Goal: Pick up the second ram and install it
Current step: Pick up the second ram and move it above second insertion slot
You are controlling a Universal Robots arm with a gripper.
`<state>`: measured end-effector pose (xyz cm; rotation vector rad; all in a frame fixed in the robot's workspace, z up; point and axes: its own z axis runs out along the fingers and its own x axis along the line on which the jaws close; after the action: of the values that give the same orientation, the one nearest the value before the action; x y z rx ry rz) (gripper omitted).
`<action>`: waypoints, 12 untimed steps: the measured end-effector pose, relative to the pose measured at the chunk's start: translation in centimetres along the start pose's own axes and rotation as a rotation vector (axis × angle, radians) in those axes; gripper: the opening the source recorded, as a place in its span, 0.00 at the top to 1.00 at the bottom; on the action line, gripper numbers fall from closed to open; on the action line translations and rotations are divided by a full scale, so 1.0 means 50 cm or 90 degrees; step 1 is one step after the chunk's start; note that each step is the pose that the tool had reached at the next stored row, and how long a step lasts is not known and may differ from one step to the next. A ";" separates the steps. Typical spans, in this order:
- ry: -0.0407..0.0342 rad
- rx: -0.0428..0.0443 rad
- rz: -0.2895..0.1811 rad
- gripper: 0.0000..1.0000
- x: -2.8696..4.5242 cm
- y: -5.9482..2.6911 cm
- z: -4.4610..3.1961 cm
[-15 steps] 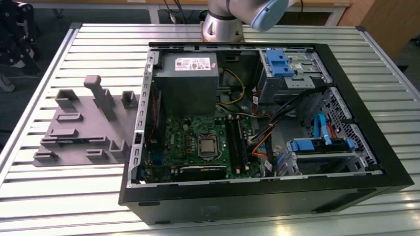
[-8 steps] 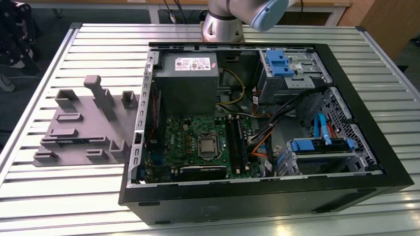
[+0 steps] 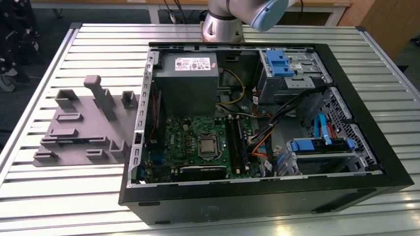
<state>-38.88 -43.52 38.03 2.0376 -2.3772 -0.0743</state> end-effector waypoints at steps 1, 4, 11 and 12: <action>0.0000 0.0000 0.000 0.47 0.000 0.000 0.002; 0.0002 -0.0002 -0.004 0.41 0.001 0.000 0.011; 0.0002 0.0011 -0.017 0.41 0.011 0.012 0.032; 0.0001 0.0016 -0.018 0.41 0.012 0.014 0.035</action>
<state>-39.74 -43.96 36.29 2.0716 -2.3506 -0.0716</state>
